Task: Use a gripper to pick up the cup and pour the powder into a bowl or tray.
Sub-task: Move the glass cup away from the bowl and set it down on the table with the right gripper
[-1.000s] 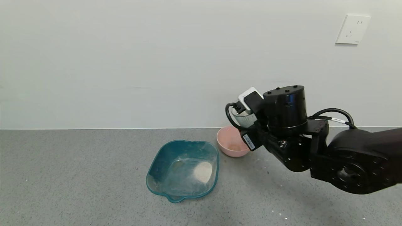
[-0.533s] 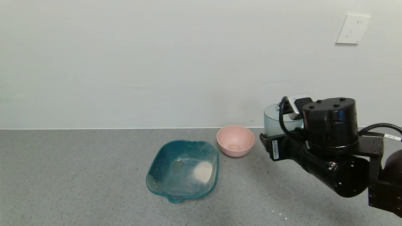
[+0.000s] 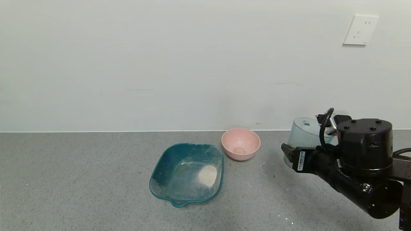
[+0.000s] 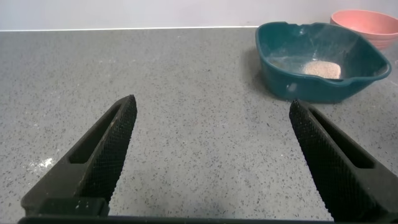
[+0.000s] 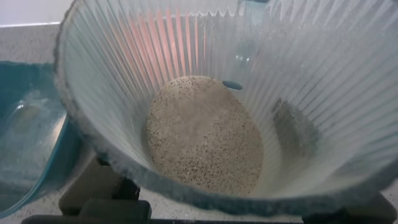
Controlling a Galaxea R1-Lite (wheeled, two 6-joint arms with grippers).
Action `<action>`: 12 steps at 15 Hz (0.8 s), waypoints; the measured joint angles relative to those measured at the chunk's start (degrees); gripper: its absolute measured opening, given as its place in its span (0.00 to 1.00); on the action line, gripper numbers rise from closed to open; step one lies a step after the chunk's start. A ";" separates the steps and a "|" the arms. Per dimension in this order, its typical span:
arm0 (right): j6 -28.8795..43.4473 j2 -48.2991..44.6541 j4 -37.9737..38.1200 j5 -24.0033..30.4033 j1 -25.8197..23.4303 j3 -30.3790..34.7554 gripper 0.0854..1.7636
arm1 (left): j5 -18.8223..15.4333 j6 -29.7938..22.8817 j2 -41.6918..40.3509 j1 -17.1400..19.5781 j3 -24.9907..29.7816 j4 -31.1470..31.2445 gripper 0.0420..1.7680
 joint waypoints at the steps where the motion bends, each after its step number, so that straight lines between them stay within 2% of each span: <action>1: 0.04 0.72 -2.83 0.85 -1.24 1.46 0.75 | 0.00 0.02 0.00 0.00 0.00 -0.02 1.00; 6: -1.01 7.40 -15.54 4.47 -8.02 7.01 0.75 | 0.00 0.00 0.00 0.00 0.00 0.00 1.00; 10: -3.19 13.21 -22.19 6.34 -12.48 7.63 0.75 | 0.00 0.00 0.00 0.00 0.00 0.00 1.00; 12: -5.75 17.15 -28.14 6.55 -14.23 7.63 0.75 | 0.00 0.00 0.00 0.00 0.00 0.00 1.00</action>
